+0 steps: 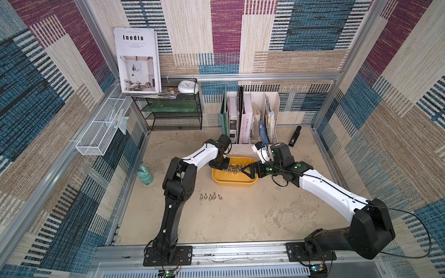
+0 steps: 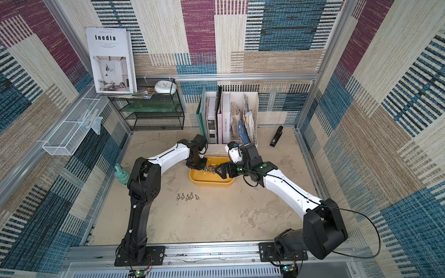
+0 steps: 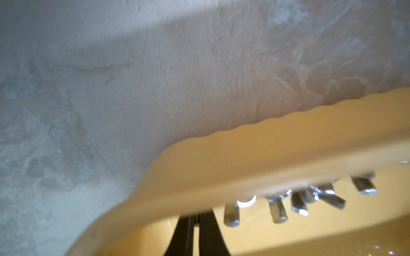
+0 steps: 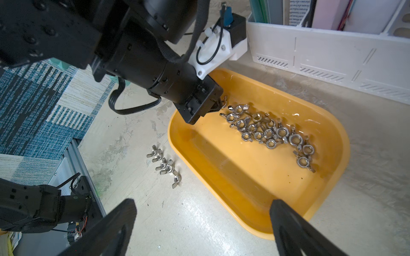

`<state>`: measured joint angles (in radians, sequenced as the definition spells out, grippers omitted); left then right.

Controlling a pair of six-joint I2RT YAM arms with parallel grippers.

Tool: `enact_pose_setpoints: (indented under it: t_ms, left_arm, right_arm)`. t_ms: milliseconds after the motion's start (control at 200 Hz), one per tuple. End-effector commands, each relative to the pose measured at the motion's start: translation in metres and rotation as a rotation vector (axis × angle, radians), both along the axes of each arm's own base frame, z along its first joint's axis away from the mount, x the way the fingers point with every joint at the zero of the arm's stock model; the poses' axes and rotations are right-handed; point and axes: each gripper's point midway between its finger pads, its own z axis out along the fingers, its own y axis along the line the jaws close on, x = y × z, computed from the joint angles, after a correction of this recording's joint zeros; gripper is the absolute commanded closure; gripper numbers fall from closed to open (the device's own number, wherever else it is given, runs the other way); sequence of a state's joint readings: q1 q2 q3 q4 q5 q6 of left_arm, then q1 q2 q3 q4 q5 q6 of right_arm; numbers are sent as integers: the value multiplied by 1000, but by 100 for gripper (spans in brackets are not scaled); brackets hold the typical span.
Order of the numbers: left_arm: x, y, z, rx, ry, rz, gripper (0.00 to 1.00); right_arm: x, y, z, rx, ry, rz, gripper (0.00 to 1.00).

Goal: Take out the wing nut from the storage box
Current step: Pick up the wing nut from the storage box, then place the wing nut at the center of the board.

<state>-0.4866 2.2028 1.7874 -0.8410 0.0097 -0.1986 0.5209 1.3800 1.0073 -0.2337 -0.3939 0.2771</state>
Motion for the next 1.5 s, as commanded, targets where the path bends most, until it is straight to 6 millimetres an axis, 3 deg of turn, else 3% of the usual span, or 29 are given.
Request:
enact_pose_setpoints:
  t_ms: [0, 275, 471, 621, 831, 1022, 1497]
  left_arm:
    - [-4, 4, 14, 4, -16, 14, 100]
    - [-32, 4, 48, -11, -59, 52, 100]
    - [-67, 4, 67, -13, -83, 88, 100]
    - [-96, 2, 70, 5, -95, 109, 100]
    - [-132, -10, 60, 14, -83, 113, 100]
    - [-156, -24, 38, 17, -65, 97, 100]
    - [-178, -26, -4, 66, -17, 105, 100]
  right_arm:
    - [1, 1, -1, 5, 0, 0, 1]
    - [-10, 8, -2, 30, 6, 74, 1]
    - [-28, 15, -5, 69, 43, 161, 1]
    - [-43, 9, -5, 89, 52, 169, 1]
    - [-65, 3, -6, 110, 69, 168, 1]
    - [-80, -5, -6, 116, 71, 147, 1]
    - [-97, -17, -2, 115, 64, 110, 1]
